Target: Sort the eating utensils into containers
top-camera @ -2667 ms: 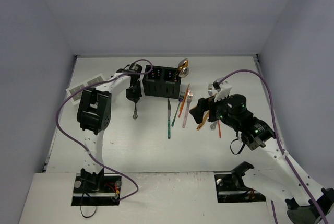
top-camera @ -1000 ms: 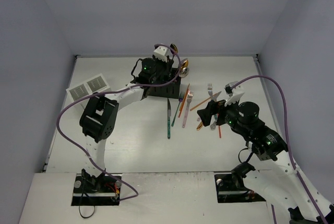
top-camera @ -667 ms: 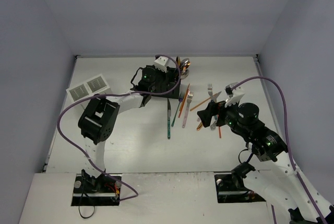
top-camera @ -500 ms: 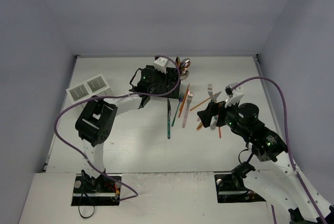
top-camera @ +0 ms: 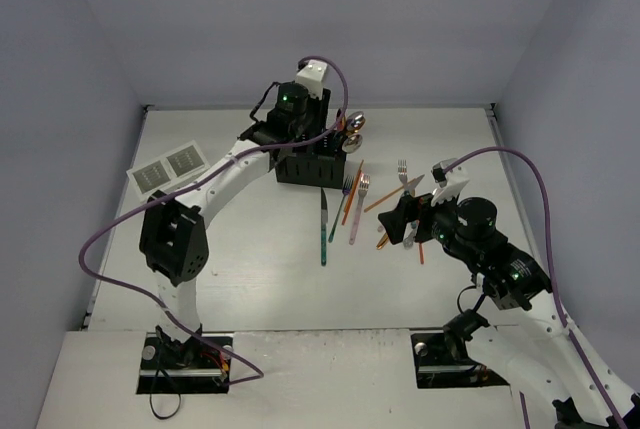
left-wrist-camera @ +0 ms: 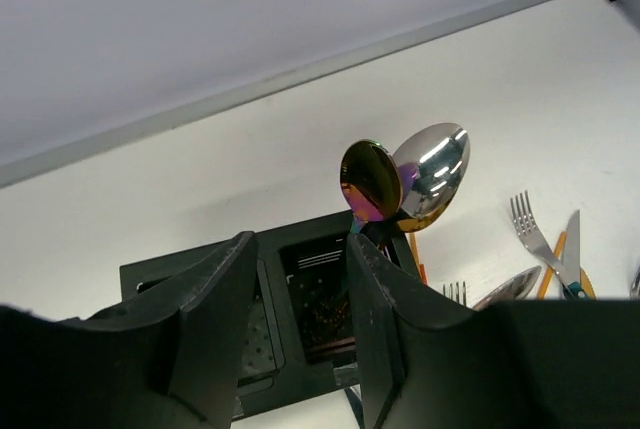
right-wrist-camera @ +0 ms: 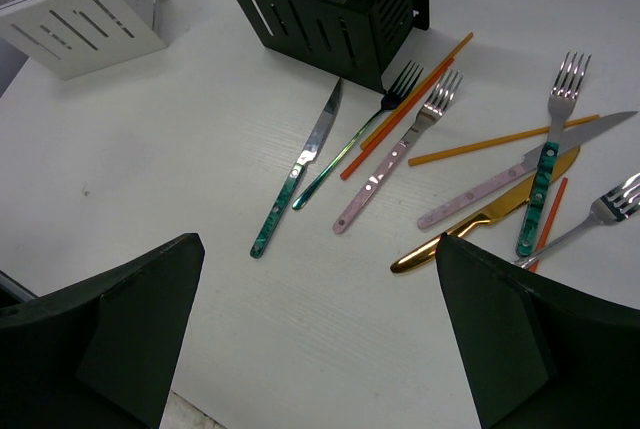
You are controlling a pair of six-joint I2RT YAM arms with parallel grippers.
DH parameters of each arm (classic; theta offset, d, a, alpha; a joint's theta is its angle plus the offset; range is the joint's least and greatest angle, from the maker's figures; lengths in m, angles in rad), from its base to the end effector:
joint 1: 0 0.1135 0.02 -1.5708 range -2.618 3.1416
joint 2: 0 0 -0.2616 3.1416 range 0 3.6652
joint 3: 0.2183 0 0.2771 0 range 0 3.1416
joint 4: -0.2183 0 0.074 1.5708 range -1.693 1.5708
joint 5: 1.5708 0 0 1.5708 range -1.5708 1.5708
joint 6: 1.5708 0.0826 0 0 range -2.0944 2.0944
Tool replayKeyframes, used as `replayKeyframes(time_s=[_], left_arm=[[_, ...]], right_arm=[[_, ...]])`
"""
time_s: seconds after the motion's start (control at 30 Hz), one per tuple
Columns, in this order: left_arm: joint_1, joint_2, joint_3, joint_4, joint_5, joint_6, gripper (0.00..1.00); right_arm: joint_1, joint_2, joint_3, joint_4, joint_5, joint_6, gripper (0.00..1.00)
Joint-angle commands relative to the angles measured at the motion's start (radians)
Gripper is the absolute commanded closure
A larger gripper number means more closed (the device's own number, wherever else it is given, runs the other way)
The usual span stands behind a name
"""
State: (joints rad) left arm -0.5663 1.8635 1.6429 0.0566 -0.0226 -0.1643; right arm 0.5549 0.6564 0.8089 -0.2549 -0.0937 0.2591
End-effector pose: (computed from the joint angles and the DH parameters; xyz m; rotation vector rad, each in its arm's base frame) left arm 0.4458 -0.2812 0.3378 0.3354 1.7306 -0.5155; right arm 0.1884 0.1259 0.3576 -0.3252 1.6890 0.6880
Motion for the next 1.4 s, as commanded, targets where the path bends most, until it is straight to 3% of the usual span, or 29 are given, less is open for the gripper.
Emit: replayKeyframes(time_s=[0.0,0.2,0.53,0.6,0.67,0.8,1.37], left_arm=[[-0.009,0.075,0.188,-0.388,-0.078,-0.038,0.62],[-0.007,0.206,0.375,-0.58,-0.071,-0.078,0.63],[-0.006,0.354,0.546,-0.703,-0.078,-0.143,0.63],[-0.003,0.365,0.563,-0.71,-0.11,-0.159,0.72],[0.004,0.367,0.571,-0.71,-0.127,-0.194,0.87],[0.032,0.362,0.598,-0.711,-0.153,-0.234,1.0],[0.282,0.302,0.561,-0.716,-0.267,-0.378,1.0]], right_arm=[[-0.006,-0.003,0.019,0.049,-0.003,-0.013,0.0],[-0.007,-0.007,0.019,0.048,-0.005,-0.018,0.0],[-0.006,-0.027,0.018,0.045,0.003,-0.023,0.0],[-0.006,-0.029,0.019,0.044,0.005,-0.023,0.0],[-0.006,-0.031,0.019,0.043,0.006,-0.024,0.0],[-0.006,-0.031,0.019,0.043,0.012,-0.027,0.0],[-0.006,0.01,0.032,0.042,0.026,-0.061,0.0]])
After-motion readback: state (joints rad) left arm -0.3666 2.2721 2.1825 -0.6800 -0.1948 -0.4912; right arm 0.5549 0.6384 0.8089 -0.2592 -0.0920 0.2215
